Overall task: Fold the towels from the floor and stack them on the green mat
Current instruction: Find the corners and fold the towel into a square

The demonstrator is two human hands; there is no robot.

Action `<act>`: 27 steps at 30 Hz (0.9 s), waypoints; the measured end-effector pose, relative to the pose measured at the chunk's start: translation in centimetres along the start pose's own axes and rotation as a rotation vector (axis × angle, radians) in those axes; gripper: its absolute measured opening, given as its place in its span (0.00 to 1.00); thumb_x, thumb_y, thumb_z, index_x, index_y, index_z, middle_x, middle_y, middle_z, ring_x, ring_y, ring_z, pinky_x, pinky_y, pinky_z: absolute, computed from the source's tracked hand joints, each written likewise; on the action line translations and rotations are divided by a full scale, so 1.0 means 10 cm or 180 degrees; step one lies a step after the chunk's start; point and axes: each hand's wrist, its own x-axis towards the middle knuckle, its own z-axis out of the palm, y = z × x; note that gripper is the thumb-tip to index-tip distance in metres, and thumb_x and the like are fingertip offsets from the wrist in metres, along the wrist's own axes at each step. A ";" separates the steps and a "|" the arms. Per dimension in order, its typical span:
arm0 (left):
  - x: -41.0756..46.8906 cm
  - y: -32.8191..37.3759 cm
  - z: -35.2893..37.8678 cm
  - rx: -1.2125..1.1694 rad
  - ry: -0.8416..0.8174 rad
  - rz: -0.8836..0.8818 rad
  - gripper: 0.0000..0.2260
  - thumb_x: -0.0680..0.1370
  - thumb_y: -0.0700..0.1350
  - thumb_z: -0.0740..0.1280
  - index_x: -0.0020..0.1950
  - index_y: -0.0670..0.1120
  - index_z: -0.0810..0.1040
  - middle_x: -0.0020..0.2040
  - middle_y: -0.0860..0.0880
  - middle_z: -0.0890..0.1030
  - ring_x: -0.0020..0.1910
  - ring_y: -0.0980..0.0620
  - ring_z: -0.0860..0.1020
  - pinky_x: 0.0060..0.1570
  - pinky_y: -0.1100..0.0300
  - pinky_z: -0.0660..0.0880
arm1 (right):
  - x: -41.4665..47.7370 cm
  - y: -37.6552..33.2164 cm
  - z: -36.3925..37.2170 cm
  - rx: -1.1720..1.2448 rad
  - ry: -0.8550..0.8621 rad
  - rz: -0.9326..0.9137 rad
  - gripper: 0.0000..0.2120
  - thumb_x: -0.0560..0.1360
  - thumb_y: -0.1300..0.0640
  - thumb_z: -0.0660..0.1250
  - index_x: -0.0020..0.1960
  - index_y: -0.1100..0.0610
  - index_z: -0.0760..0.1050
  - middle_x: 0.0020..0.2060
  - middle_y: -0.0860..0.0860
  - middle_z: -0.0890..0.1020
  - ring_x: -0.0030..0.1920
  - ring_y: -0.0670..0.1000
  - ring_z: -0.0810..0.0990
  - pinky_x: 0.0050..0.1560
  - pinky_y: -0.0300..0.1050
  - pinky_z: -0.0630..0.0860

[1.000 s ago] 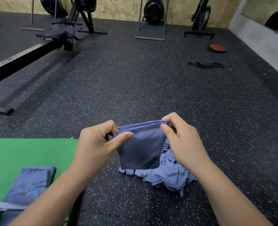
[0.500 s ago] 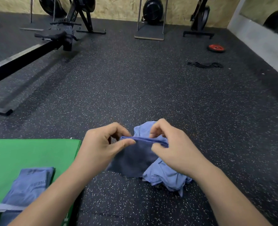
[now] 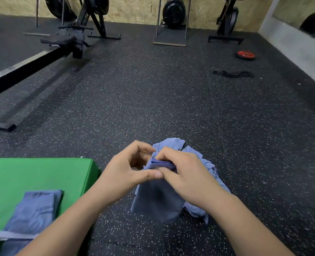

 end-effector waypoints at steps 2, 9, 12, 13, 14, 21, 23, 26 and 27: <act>0.01 -0.09 -0.01 0.0179 -0.0266 -0.0136 0.24 0.68 0.54 0.85 0.61 0.54 0.83 0.54 0.47 0.88 0.54 0.45 0.85 0.61 0.46 0.80 | 0.00 -0.02 -0.06 0.0058 0.0085 -0.0030 0.06 0.81 0.52 0.73 0.48 0.48 0.77 0.37 0.41 0.79 0.41 0.44 0.77 0.42 0.39 0.69; 0.02 -0.42 -0.08 0.0808 -0.0599 -0.0629 0.17 0.72 0.55 0.83 0.57 0.51 0.86 0.50 0.47 0.88 0.45 0.56 0.80 0.57 0.43 0.81 | -0.04 -0.01 -0.40 0.0438 0.0687 0.0035 0.05 0.81 0.52 0.74 0.48 0.49 0.79 0.38 0.47 0.82 0.40 0.50 0.79 0.46 0.48 0.74; 0.03 -0.51 -0.21 0.0972 -0.0622 -0.0770 0.22 0.69 0.64 0.80 0.53 0.49 0.87 0.47 0.49 0.88 0.43 0.57 0.80 0.52 0.47 0.82 | -0.06 0.07 -0.54 0.0488 0.1030 0.0135 0.05 0.81 0.53 0.75 0.49 0.50 0.80 0.38 0.46 0.82 0.41 0.52 0.79 0.44 0.46 0.74; 0.04 -0.52 -0.25 0.1002 -0.0582 -0.0775 0.24 0.67 0.66 0.80 0.50 0.48 0.87 0.44 0.51 0.86 0.41 0.57 0.79 0.48 0.50 0.80 | -0.07 0.10 -0.58 0.0500 0.1140 0.0188 0.04 0.81 0.53 0.75 0.49 0.50 0.80 0.38 0.46 0.82 0.41 0.52 0.79 0.44 0.46 0.74; 0.03 -0.52 -0.29 0.1000 -0.0522 -0.0774 0.25 0.66 0.67 0.80 0.46 0.47 0.86 0.40 0.52 0.83 0.39 0.57 0.77 0.44 0.52 0.76 | -0.07 0.13 -0.62 0.0508 0.1245 0.0238 0.04 0.81 0.53 0.74 0.49 0.50 0.80 0.39 0.46 0.82 0.41 0.51 0.79 0.44 0.45 0.74; 0.07 -0.31 -0.52 -0.0733 0.0143 -0.0686 0.14 0.73 0.52 0.80 0.41 0.48 0.77 0.39 0.48 0.75 0.40 0.53 0.73 0.41 0.58 0.70 | -0.08 0.26 -0.81 0.0480 0.1809 0.0554 0.07 0.83 0.49 0.72 0.49 0.51 0.78 0.39 0.48 0.80 0.38 0.42 0.75 0.40 0.38 0.72; 0.10 -0.26 -0.53 -0.1275 0.0292 -0.0677 0.14 0.75 0.52 0.79 0.42 0.49 0.75 0.39 0.48 0.72 0.38 0.53 0.72 0.39 0.60 0.71 | -0.07 0.27 -0.80 0.0432 0.1900 0.0644 0.08 0.83 0.49 0.70 0.49 0.51 0.76 0.35 0.47 0.78 0.35 0.42 0.73 0.37 0.39 0.70; 0.13 -0.19 -0.49 -0.1696 0.0605 -0.0697 0.10 0.81 0.52 0.71 0.45 0.50 0.75 0.36 0.51 0.70 0.35 0.55 0.71 0.37 0.61 0.72 | -0.07 0.26 -0.77 0.0401 0.1964 0.0707 0.10 0.85 0.47 0.68 0.48 0.51 0.74 0.34 0.54 0.77 0.33 0.46 0.71 0.35 0.46 0.69; 0.14 -0.16 -0.48 -0.1768 0.0712 -0.0743 0.07 0.82 0.52 0.69 0.47 0.50 0.78 0.36 0.52 0.71 0.34 0.56 0.71 0.38 0.62 0.72 | -0.07 0.26 -0.76 0.0378 0.1978 0.0720 0.11 0.85 0.46 0.68 0.49 0.51 0.74 0.34 0.56 0.77 0.33 0.47 0.70 0.35 0.48 0.69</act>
